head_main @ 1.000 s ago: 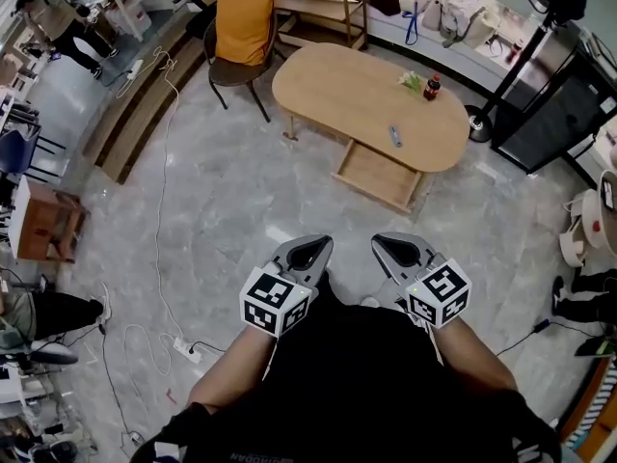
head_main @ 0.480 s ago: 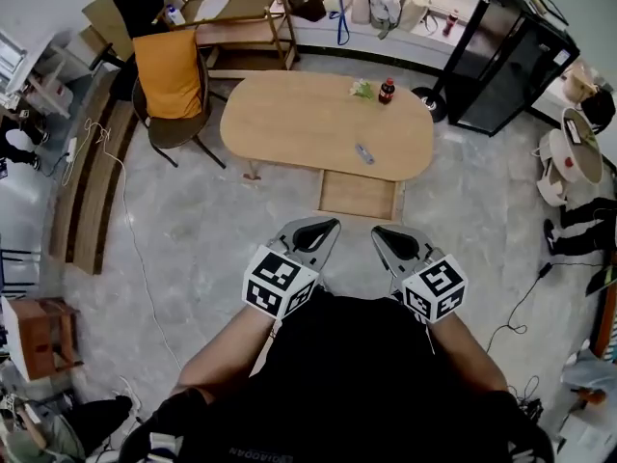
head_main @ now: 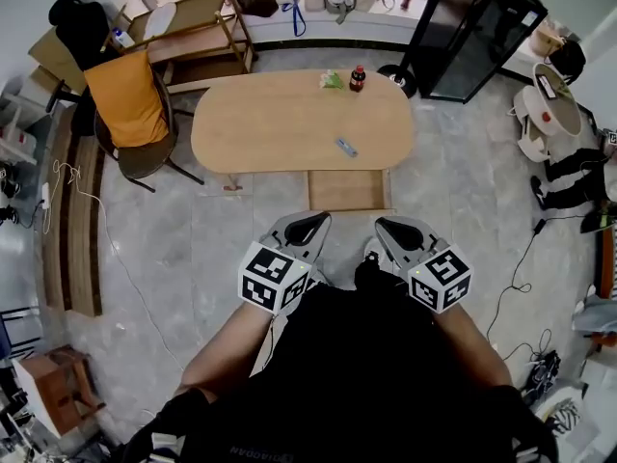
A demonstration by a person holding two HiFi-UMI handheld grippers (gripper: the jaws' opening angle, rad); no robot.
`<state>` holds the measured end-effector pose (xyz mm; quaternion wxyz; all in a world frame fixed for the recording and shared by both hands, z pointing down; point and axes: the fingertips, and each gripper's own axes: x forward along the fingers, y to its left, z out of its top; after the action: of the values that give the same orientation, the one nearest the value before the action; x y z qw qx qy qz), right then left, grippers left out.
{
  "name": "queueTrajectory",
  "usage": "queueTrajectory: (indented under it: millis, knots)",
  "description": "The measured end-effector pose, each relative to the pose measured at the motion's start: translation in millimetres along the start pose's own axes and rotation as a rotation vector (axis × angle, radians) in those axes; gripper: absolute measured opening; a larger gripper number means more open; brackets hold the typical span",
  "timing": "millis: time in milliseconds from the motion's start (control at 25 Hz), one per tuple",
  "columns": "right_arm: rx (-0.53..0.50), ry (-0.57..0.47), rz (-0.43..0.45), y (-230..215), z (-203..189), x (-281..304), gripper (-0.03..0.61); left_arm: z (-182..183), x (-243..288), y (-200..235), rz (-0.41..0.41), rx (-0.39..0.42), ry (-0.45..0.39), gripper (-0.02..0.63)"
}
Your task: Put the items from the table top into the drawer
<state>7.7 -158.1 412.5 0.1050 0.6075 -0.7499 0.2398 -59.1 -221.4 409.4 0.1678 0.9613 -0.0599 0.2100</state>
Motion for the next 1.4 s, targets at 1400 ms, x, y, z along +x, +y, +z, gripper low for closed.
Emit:
queueTrajectory:
  millis: [1400]
  knots:
    - [-0.271,0.753,0.167,-340,-262,359,0.012,-120,218,181,0.369,-0.342,0.453,0.002]
